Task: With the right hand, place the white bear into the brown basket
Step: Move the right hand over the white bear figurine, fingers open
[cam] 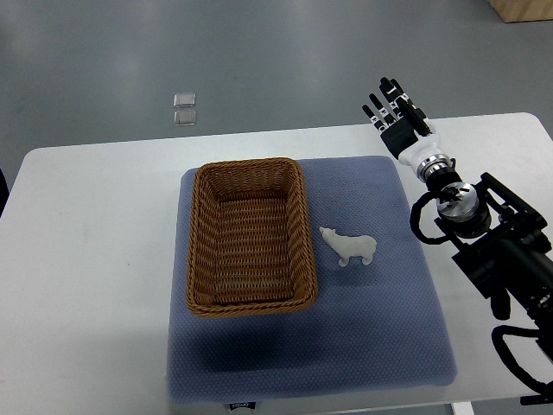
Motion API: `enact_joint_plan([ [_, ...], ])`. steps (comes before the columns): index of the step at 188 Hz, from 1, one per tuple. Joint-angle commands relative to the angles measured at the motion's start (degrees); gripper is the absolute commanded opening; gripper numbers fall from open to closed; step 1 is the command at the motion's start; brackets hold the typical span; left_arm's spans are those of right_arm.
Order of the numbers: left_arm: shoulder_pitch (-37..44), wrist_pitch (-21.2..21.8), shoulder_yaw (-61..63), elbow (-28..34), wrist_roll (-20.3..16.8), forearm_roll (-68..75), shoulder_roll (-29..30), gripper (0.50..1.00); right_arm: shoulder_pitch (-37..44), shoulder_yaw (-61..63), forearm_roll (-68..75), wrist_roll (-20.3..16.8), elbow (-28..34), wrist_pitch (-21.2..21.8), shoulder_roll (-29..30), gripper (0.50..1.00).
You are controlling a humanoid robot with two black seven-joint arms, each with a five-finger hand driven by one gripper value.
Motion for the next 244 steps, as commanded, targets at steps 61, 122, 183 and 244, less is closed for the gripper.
enact_joint_plan([
  [61,0.00,0.00,-0.09,-0.09,-0.01,-0.02,0.00,1.000,1.15,-3.34,-1.49,-0.53,0.04,0.00,-1.05,0.926],
  [122,-0.09,0.00,-0.18,-0.09,-0.01,-0.02,0.00,1.000,9.85,-16.70,-12.66,-4.31,4.09,1.06,-11.95,0.926],
  [183,-0.26,0.00,-0.18,-0.35,-0.01,0.07,0.00,1.000,29.71,-53.26,-35.77,-16.26,20.61,6.06,-26.81,0.926],
  [244,-0.79,0.00,-0.09,-0.09,-0.01,0.07,0.00,1.000,55.46,-83.50,-40.52,-17.67,32.04,14.59,-28.48,0.926],
])
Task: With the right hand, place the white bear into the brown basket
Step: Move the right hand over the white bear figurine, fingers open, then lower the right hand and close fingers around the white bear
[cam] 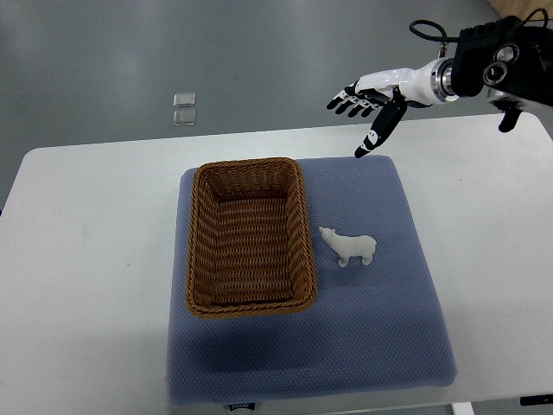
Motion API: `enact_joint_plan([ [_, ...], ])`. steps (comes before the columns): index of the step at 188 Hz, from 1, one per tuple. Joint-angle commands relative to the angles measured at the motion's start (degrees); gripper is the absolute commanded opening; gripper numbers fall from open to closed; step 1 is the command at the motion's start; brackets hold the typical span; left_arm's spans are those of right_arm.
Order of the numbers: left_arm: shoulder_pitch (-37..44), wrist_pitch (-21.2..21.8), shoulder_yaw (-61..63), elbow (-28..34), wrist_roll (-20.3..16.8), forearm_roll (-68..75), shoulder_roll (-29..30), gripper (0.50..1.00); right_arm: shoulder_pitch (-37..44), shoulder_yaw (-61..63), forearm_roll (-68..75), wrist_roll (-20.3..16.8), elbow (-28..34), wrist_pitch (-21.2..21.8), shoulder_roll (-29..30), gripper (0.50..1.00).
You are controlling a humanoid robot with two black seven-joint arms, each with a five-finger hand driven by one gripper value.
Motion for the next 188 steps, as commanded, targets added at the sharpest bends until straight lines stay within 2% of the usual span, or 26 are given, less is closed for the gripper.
enact_joint_plan([
  [1,0.00,0.01,0.08,0.05,0.00,-0.02,0.00,1.000,6.84,-7.82,-0.66,-2.23,6.28,1.41,0.54,0.926],
  [15,0.00,0.01,0.08,0.14,0.00,-0.02,0.00,1.000,7.48,-9.16,-0.57,-3.91,8.60,1.41,1.16,0.926],
  [42,0.00,0.01,0.17,0.14,0.00,-0.02,0.00,1.000,5.99,-9.34,-0.22,-5.67,8.77,0.80,2.57,0.924],
  [131,0.00,0.01,0.17,0.14,0.09,-0.11,0.00,1.000,-1.66,-6.96,6.11,-5.76,9.30,-7.20,2.30,0.921],
  [156,0.00,0.01,0.17,0.22,0.09,-0.11,0.00,1.000,-6.23,-4.68,6.02,-5.85,9.30,-9.75,2.48,0.921],
  [188,0.00,0.01,0.17,0.22,0.09,-0.11,0.00,1.000,-9.66,-2.66,5.94,-5.76,9.30,-10.27,1.95,0.921],
])
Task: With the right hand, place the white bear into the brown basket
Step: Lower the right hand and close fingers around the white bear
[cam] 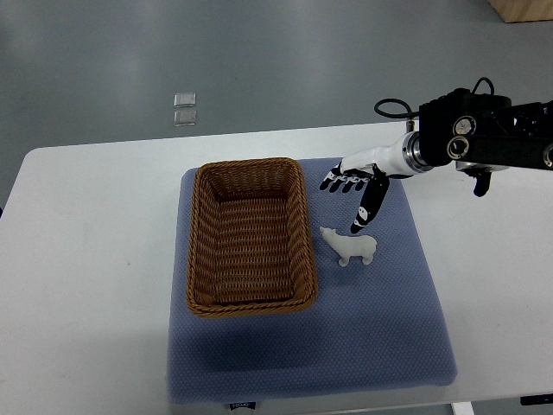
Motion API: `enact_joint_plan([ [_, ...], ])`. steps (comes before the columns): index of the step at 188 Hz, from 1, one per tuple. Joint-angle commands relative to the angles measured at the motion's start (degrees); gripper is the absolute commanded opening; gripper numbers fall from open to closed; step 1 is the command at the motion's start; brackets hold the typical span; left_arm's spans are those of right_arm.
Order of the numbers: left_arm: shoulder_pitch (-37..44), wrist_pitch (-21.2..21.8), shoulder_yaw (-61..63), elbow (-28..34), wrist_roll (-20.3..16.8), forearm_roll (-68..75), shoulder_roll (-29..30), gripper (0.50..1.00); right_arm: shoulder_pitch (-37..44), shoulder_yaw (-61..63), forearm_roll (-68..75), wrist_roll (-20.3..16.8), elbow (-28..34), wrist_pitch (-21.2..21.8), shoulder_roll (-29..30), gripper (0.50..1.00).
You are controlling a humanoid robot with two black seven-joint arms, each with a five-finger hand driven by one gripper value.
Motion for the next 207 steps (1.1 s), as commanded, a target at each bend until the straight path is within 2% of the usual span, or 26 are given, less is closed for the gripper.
enact_joint_plan([
  [1,0.00,-0.01,0.00,0.01,0.00,0.02,0.00,1.000,-1.86,1.26,-0.06,0.04,0.00,-0.30,-0.38,0.921],
  [32,0.00,-0.01,0.00,0.01,0.00,0.02,0.00,1.000,-4.67,1.78,-0.50,0.04,0.00,-2.32,-0.37,0.919],
  [126,0.00,-0.01,-0.18,0.01,0.00,0.02,0.00,1.000,-8.27,1.78,-0.76,0.30,0.00,-4.34,0.42,0.897],
  [155,0.00,-0.01,-0.18,0.01,0.00,0.02,0.00,1.000,-8.98,1.78,-0.85,0.39,0.00,-4.61,1.03,0.858],
  [186,0.00,-0.01,-0.27,0.01,0.00,0.02,0.00,1.000,-9.68,1.78,-1.37,0.48,0.00,-5.57,1.56,0.760],
  [207,0.00,-0.01,-0.27,0.01,0.00,0.02,0.00,1.000,-10.56,1.78,-2.87,0.57,0.00,-5.84,1.73,0.717],
])
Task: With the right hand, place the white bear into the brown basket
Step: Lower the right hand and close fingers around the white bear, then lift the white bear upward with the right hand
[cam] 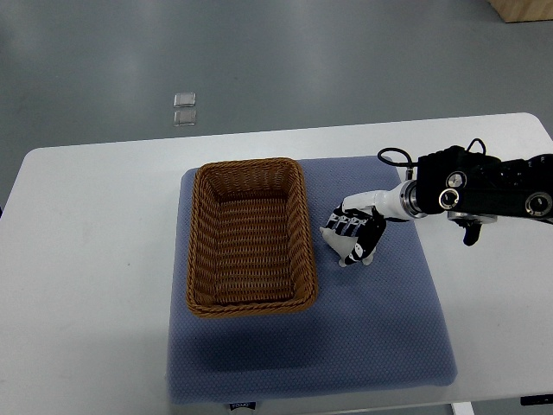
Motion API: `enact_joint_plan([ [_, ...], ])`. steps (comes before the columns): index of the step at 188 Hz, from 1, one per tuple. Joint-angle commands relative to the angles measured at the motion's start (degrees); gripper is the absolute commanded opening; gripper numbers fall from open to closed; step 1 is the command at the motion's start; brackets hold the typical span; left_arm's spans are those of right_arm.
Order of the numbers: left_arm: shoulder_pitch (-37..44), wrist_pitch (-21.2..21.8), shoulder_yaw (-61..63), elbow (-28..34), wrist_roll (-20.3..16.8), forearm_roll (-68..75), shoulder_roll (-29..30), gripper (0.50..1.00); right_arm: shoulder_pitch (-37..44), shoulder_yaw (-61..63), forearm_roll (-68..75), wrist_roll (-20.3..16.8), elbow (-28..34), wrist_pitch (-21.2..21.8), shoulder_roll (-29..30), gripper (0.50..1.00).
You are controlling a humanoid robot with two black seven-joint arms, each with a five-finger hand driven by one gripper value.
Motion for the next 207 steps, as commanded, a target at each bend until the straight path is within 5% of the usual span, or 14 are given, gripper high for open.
enact_joint_plan([
  [1,0.00,-0.01,-0.03,0.00,0.00,-0.01,0.00,1.000,-0.79,-0.01,-1.23,0.06,0.01,-0.26,0.21,0.717],
  [20,0.00,0.08,-0.03,0.00,0.00,-0.01,0.00,1.000,-1.06,-0.01,-1.85,0.06,0.01,-0.61,0.65,0.623],
  [31,0.00,0.08,-0.03,0.00,0.00,-0.01,0.00,1.000,-1.06,-0.01,-2.64,0.15,0.01,-0.69,0.56,0.500],
  [88,0.00,-0.01,0.06,0.00,0.00,-0.01,0.00,1.000,3.95,1.57,-2.03,0.06,0.01,0.80,-3.31,0.500],
  [148,0.00,-0.01,0.24,0.00,0.00,-0.01,0.00,1.000,19.41,2.89,-1.94,-0.12,1.50,10.38,-10.69,0.500],
  [207,0.00,-0.01,0.24,0.00,0.00,-0.01,0.00,1.000,27.24,2.45,0.70,-0.12,0.98,12.05,-8.05,0.500],
])
